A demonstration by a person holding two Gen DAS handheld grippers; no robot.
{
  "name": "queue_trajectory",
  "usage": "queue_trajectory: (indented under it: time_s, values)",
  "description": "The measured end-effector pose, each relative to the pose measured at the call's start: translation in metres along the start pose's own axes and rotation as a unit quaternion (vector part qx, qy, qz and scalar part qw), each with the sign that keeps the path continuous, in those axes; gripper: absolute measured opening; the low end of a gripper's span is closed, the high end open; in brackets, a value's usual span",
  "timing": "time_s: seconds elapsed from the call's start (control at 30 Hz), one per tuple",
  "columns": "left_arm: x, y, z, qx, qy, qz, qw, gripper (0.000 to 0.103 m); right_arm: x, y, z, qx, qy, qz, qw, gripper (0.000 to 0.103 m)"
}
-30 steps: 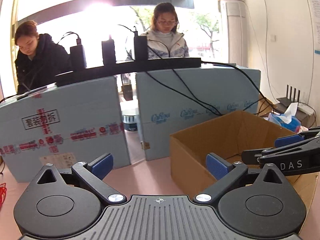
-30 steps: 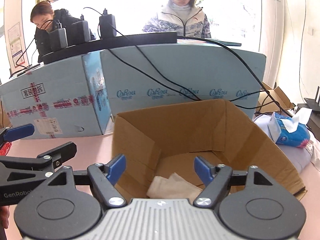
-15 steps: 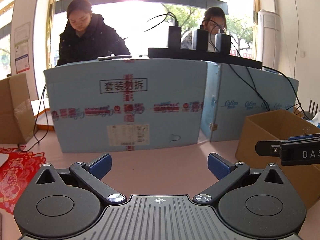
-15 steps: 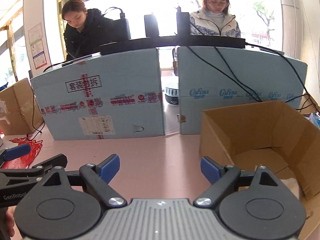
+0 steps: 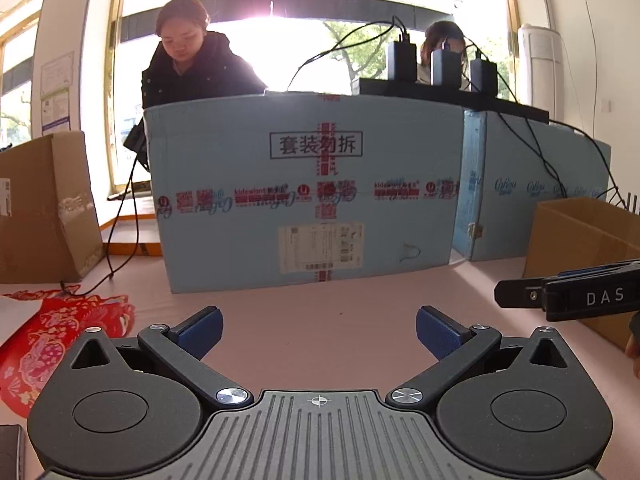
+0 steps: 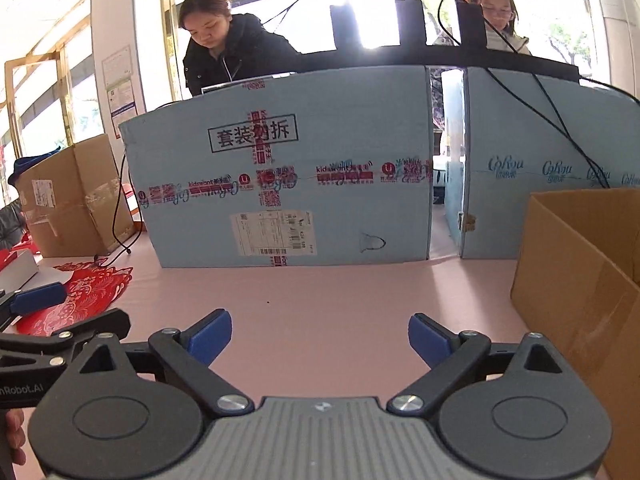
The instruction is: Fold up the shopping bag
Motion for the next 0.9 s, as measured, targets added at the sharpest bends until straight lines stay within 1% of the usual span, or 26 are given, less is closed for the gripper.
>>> queue_trajectory:
  time_s: [0.07, 0.1, 0.17, 0.33, 0.53, 0.63, 0.8, 0.87, 0.9]
  values:
    - [-0.009, -0.011, 0.01, -0.011, 0.003, -0.017, 0.9998, 0.103, 0.005, -0.006, 0.009, -0.008, -0.003, 0.005, 1.0, 0.097]
    - [-0.013, -0.017, 0.015, -0.015, 0.002, -0.024, 0.9996, 0.103, 0.01, -0.012, 0.015, -0.009, -0.006, 0.014, 1.0, 0.097]
    - [-0.018, -0.025, 0.024, -0.025, 0.003, -0.029, 0.9993, 0.103, 0.018, -0.021, 0.024, -0.016, -0.009, 0.03, 0.999, 0.097]
    - [-0.021, -0.048, 0.043, -0.048, 0.018, -0.03, 0.9982, 0.103, 0.032, -0.037, 0.041, -0.024, -0.016, 0.048, 0.998, 0.097]
    - [-0.022, -0.073, 0.059, -0.074, 0.024, -0.033, 0.9965, 0.103, 0.043, -0.058, 0.053, -0.02, 0.014, 0.063, 0.998, 0.097]
    - [-0.022, -0.083, 0.064, -0.082, 0.014, -0.038, 0.9958, 0.103, 0.051, -0.071, 0.061, -0.027, 0.035, 0.072, 0.996, 0.097]
    - [-0.022, -0.099, 0.074, -0.12, 0.012, -0.037, 0.992, 0.103, 0.055, -0.088, 0.071, -0.042, 0.049, 0.068, 0.996, 0.097]
    - [-0.022, -0.098, 0.076, -0.119, 0.01, -0.039, 0.992, 0.103, 0.055, -0.094, 0.074, -0.056, 0.05, 0.063, 0.995, 0.097]
    - [-0.021, -0.098, 0.076, -0.119, 0.007, -0.041, 0.9921, 0.103, 0.054, -0.096, 0.076, -0.059, 0.052, 0.061, 0.995, 0.099]
Point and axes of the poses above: each gripper's, at about its wrist camera, not at the fingertips, and y roughly against the way its jaws point, x to its right, z to its underside, the point moved 8 cm from there along -y, roughly the way its jaws point, and after that the axes turned 6 degrees about x, right-handed, at the moved point
